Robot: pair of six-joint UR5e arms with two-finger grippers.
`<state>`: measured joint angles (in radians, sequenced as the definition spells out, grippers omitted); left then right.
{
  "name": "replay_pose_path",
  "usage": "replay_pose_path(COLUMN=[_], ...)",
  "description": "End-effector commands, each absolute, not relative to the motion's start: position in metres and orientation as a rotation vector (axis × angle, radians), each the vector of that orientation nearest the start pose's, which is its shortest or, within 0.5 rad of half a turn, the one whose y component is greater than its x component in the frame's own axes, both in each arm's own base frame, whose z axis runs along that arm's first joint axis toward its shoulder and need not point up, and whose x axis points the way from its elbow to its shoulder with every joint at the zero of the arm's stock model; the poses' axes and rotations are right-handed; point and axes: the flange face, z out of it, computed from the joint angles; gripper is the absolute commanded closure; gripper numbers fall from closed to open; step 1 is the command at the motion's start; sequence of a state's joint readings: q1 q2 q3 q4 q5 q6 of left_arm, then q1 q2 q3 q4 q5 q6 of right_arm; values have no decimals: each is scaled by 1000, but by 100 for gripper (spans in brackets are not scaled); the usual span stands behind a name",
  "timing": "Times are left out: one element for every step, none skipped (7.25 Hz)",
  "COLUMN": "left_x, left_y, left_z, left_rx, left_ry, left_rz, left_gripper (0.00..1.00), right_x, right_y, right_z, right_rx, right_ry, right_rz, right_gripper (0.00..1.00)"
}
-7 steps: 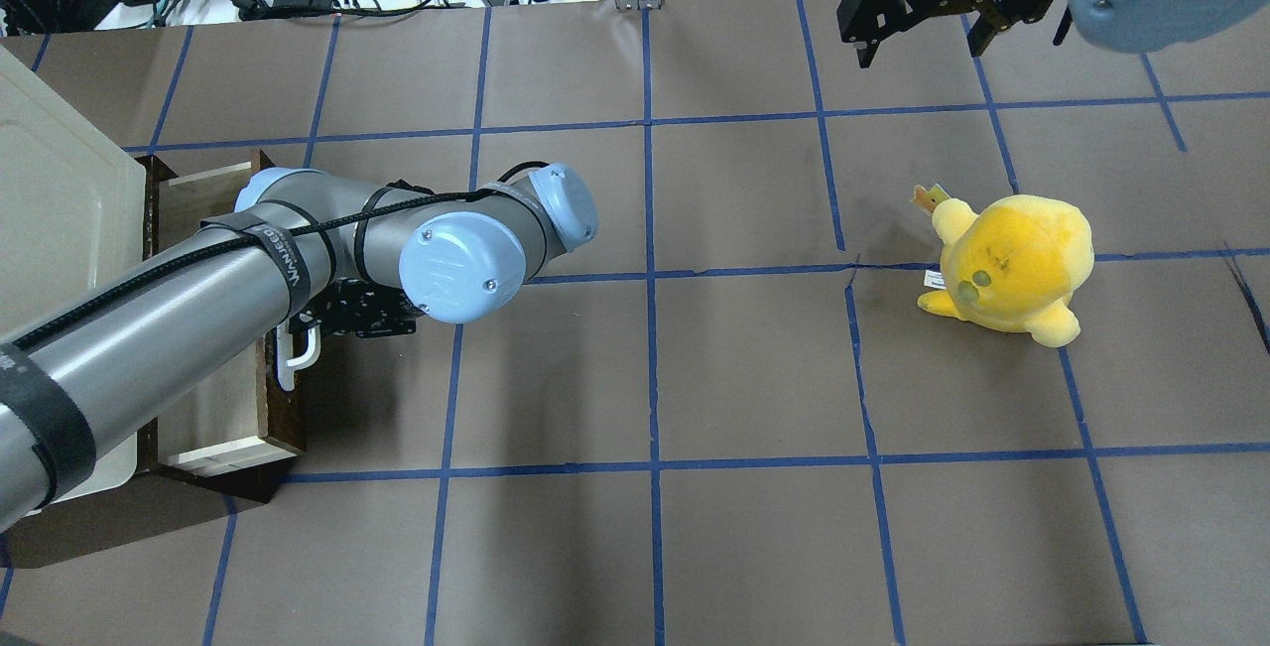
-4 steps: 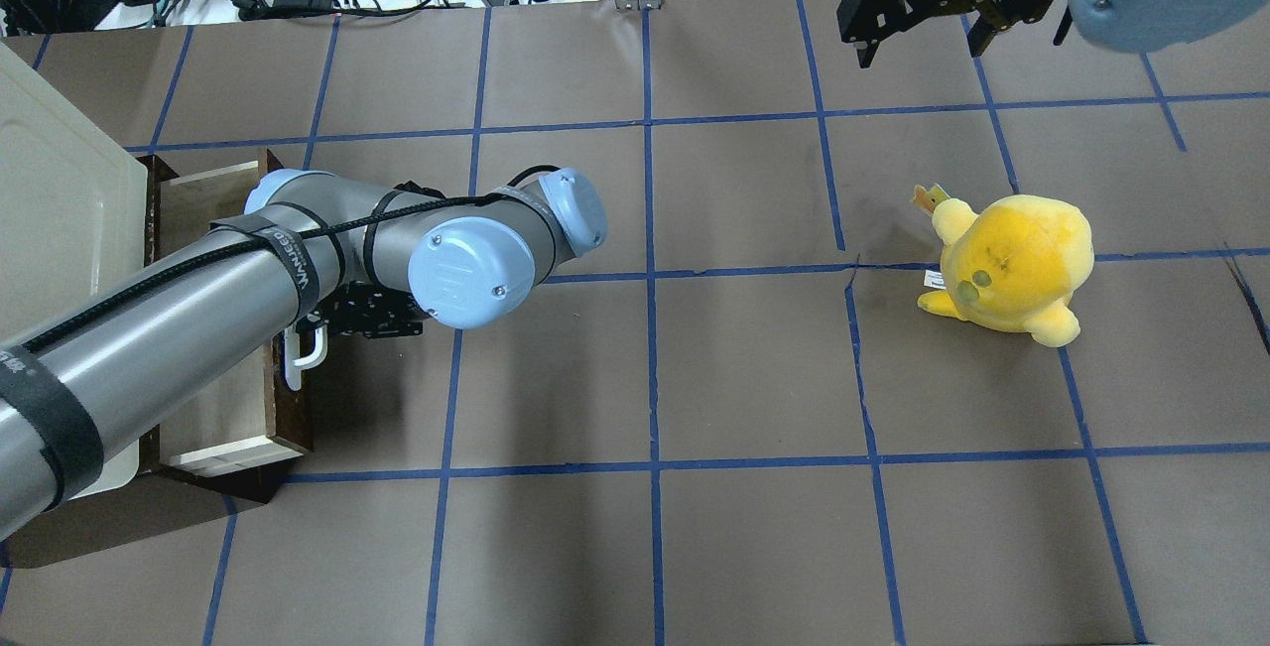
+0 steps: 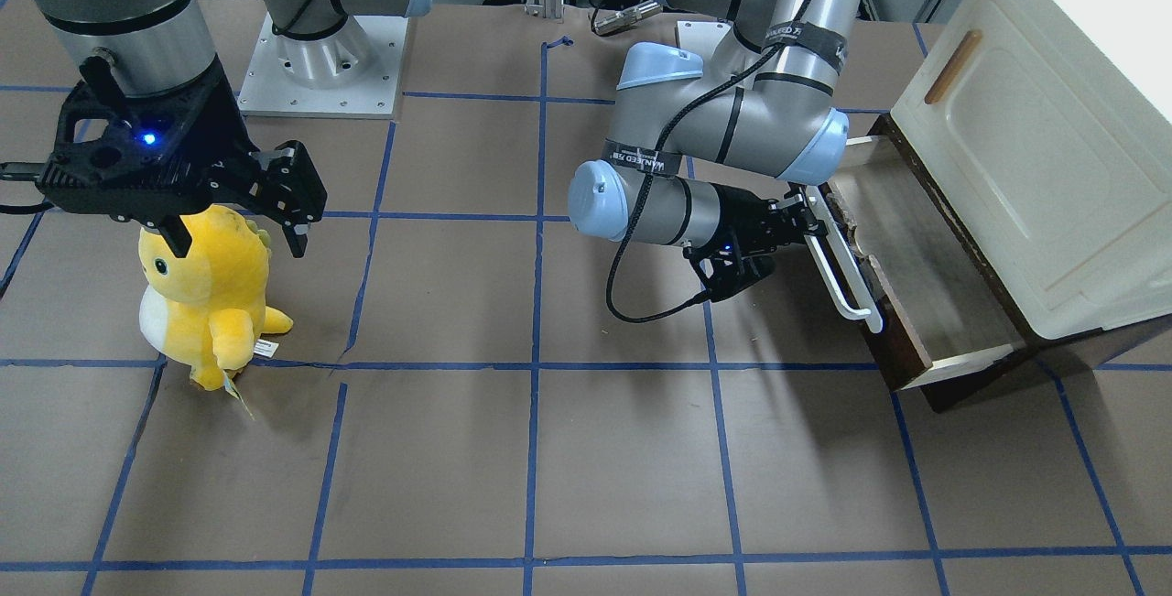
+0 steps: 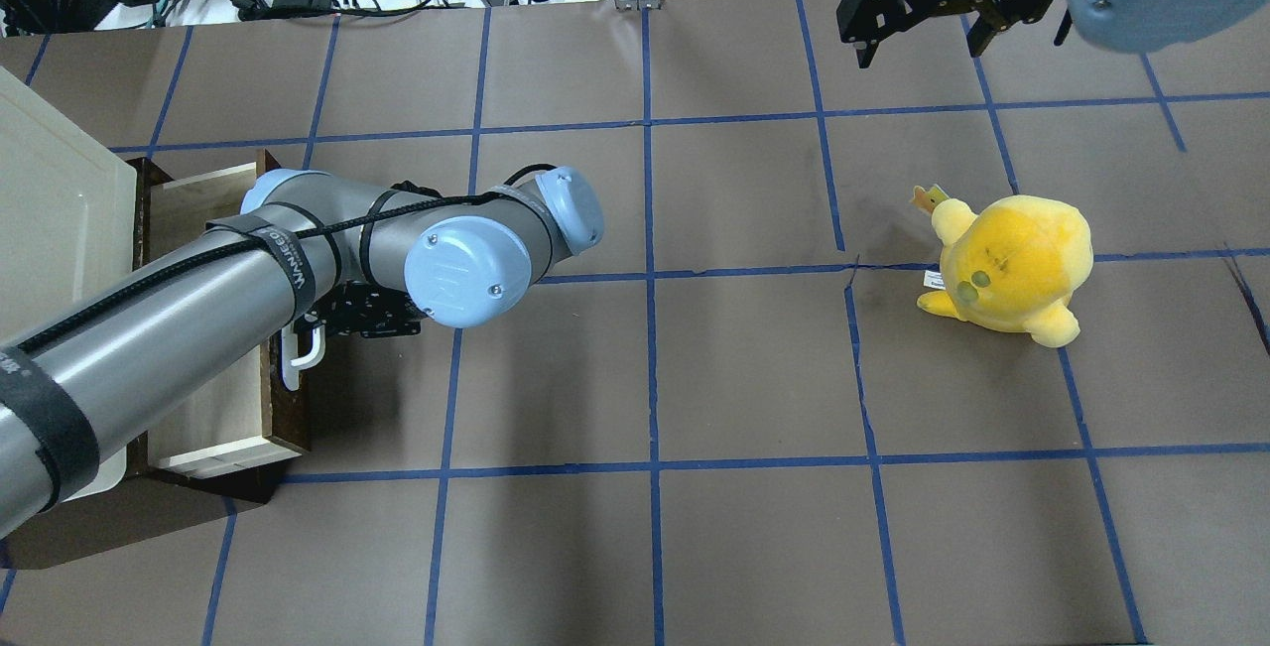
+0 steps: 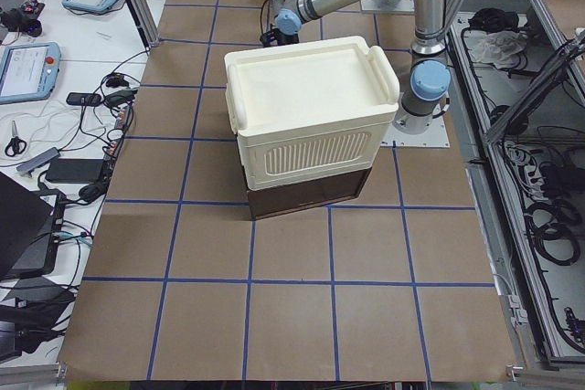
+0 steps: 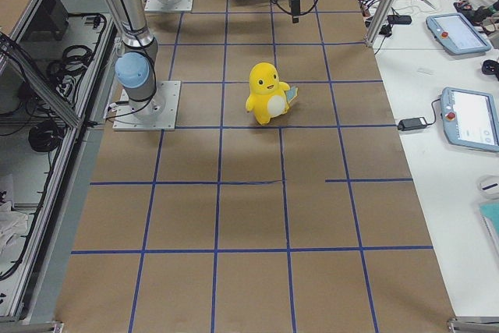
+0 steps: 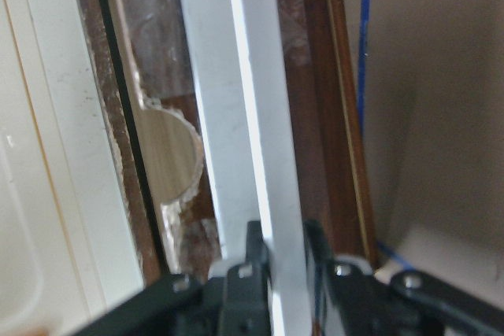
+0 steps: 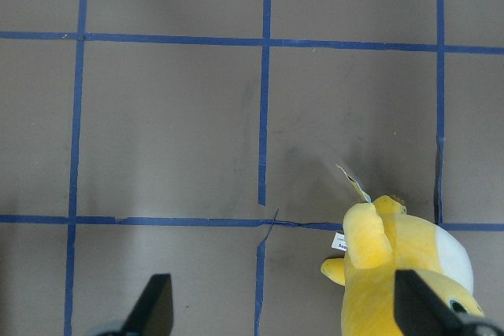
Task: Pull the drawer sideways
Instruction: 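Keep pulling the white handle sideways to open the drawer farther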
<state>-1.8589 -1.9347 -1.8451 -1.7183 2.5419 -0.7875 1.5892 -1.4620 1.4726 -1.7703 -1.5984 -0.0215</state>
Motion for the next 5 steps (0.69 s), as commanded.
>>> replay_pose_path(left_x=[-217,-217,-218,-219,-219], left_y=[-451,-451,-452,-456,-461], left_z=[215,218,225,232,246], left_rx=[-8,-11,-14,-21,-25], left_ry=[1987,1989,1993,2002,2021], left_rz=[128,123,115,110,100], left_gripper=[100,76,14,0,0], right_x=[141,141,141,141,141], right_y=[-552,-552,-552,-552,-552], right_z=[502,502,502,502,502], right_rx=[-59,-59,-59,-59,-59], right_ry=[3155,3155,3155,3155,3155], right_rz=[-298,-298,-298,-298,-298], right_gripper=[0,0,0,0,0])
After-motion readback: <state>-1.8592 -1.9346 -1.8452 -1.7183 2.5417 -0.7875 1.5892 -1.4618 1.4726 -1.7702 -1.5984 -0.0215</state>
